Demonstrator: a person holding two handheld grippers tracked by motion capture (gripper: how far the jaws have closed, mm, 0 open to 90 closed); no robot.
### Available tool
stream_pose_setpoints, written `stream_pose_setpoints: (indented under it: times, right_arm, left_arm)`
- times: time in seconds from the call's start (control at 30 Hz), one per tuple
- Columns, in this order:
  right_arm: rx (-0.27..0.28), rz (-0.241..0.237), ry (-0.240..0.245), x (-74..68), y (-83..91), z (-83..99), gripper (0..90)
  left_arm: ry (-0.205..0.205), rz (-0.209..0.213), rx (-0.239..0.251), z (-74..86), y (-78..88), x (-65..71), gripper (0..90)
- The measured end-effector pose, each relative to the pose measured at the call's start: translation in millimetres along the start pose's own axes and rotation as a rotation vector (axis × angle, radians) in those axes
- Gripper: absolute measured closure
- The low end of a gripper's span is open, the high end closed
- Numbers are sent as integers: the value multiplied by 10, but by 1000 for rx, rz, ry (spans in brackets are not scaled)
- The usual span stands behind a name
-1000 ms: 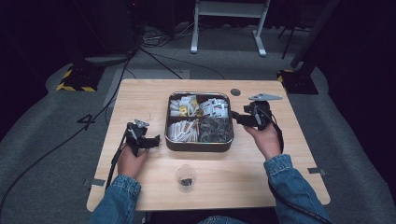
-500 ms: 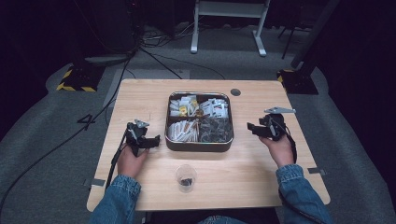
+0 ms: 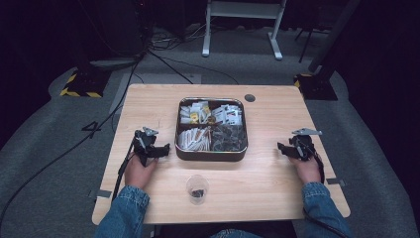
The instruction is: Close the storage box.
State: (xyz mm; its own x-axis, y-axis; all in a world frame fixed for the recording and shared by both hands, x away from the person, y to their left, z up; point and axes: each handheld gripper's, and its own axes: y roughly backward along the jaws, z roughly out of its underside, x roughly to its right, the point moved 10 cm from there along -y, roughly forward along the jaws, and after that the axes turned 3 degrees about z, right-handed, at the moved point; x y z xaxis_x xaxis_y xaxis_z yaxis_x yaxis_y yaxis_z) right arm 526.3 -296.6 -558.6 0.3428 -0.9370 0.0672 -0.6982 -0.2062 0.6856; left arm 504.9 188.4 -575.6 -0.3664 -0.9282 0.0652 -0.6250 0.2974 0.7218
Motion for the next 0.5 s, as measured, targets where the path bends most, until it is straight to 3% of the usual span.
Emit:
stream_pose_setpoints:
  times: [0.07, 0.13, 0.2, 0.33, 0.5]
  right_arm:
    - [-12, -9, -17, 57, -22, 75, 390]
    - [42, -11, -24, 126, -28, 102, 361]
    - [47, -17, -31, 157, -29, 109, 353]
    - [37, -52, 1, 163, -41, 115, 261]
    - [32, -53, 15, 152, -50, 118, 208]
  left_arm:
    - [-1, 1, 0, 0, 0, 1, 158]
    - [-1, 1, 0, 0, 0, 0, 158]
    - [0, 1, 1, 0, -1, 3, 158]
    - [-2, 5, 0, 1, 0, 7, 158]
    - [-2, 5, 1, 1, -1, 8, 158]
